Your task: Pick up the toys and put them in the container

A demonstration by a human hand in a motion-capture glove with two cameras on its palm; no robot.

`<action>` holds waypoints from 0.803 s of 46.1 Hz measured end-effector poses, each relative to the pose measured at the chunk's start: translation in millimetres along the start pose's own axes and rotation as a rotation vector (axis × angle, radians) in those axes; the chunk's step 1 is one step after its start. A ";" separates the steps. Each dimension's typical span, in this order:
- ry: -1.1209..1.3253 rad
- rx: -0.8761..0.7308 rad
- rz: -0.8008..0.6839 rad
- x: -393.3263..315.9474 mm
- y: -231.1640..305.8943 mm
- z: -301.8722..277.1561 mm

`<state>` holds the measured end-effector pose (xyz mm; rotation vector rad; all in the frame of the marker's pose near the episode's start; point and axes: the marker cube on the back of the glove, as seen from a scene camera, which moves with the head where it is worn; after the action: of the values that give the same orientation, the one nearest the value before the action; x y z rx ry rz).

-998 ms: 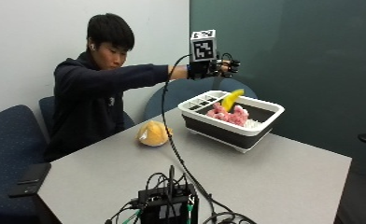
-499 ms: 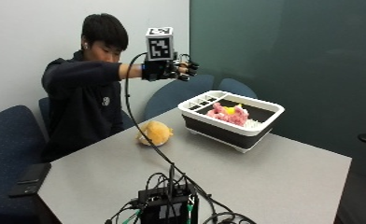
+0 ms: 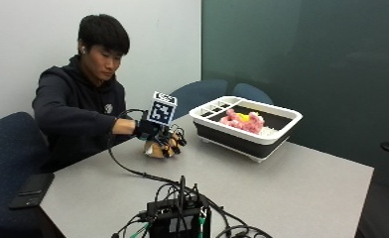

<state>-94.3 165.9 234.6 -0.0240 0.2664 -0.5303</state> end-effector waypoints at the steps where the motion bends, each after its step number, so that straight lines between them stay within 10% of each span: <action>1: 0.012 0.007 -0.006 -0.4 -0.9 2.0; 18: -0.096 0.324 -0.060 -4.6 -26.5 -18.4; 37: -0.385 0.783 -0.020 -14.1 -63.7 -272.9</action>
<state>-207.8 130.6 -19.6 0.6266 -0.3287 -0.6088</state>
